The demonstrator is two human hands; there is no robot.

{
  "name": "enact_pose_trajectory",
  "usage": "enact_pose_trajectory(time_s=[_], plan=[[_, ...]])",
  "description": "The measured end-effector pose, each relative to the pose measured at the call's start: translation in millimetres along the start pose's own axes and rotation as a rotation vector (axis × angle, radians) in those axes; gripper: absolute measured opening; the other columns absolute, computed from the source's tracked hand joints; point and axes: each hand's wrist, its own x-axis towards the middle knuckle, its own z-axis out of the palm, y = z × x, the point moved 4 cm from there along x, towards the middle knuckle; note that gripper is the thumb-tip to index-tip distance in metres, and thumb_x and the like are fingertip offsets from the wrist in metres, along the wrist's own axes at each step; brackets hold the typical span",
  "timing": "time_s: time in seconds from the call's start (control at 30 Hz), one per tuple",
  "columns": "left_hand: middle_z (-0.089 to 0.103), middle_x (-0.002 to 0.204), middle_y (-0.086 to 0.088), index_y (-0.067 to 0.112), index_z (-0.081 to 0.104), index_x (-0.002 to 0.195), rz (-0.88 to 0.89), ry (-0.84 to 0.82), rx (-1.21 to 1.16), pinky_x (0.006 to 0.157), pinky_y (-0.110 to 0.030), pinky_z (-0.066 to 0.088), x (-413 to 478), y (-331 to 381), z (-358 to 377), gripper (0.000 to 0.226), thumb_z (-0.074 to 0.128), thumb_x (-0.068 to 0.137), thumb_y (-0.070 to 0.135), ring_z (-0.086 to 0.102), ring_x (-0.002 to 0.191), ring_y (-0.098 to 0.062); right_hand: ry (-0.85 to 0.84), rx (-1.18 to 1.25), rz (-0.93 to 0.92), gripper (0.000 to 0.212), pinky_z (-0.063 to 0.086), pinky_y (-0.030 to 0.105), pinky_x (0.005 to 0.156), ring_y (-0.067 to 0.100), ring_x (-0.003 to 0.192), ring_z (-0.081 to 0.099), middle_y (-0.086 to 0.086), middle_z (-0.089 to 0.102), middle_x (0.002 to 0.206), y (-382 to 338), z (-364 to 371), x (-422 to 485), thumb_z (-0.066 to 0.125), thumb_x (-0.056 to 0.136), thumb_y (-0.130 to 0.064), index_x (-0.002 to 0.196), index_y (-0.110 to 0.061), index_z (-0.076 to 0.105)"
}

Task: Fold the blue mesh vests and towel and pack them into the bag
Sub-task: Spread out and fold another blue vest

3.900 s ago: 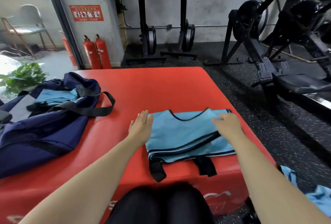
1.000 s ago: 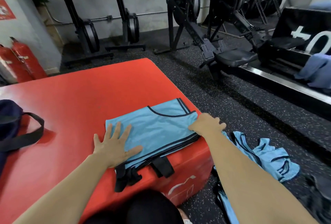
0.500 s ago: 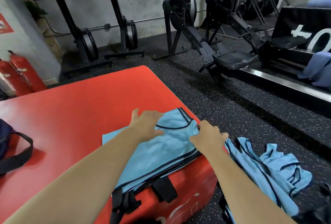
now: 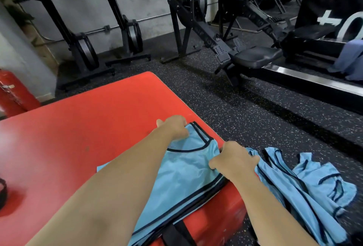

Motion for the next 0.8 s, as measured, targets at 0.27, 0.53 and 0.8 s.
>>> enact_pose_trajectory(time_s=[0.27,0.53,0.8], plan=[[0.058,0.11,-0.004,0.014,0.063,0.107,0.065,0.018,-0.581,0.084,-0.027,0.043,-2.5,-16.3,-25.5,0.023,0.068,0.086,0.006,0.055,0.099,-0.018,-0.144,0.197,0.074,0.039,0.027,0.041,0.085,0.017,0.056,0.039,-0.005,0.036,0.054,-2.4,-21.1,-10.4,0.07,0.067,-0.017,0.06,-0.018,0.032],[0.063,0.08,-0.007,0.002,0.072,0.089,0.179,0.077,-0.588,0.076,-0.029,0.041,-58.8,-68.9,-78.9,0.02,0.071,0.07,0.01,0.053,0.077,-0.015,0.006,0.081,-0.123,0.016,0.027,0.041,0.09,0.023,0.081,0.054,-0.005,0.053,0.071,-74.9,-44.7,-74.7,0.057,0.073,-0.022,0.065,-0.019,0.043],[0.066,0.074,-0.013,0.018,0.068,0.075,0.098,-0.003,-0.523,0.063,-0.023,0.048,-116.3,-159.7,-41.0,0.028,0.057,0.076,-0.007,0.058,0.063,-0.017,0.123,-0.2,-0.325,0.013,0.025,0.041,0.093,0.023,0.111,0.045,-0.002,0.066,0.099,-114.4,41.6,-153.3,0.052,0.084,-0.021,0.092,-0.024,0.062]])
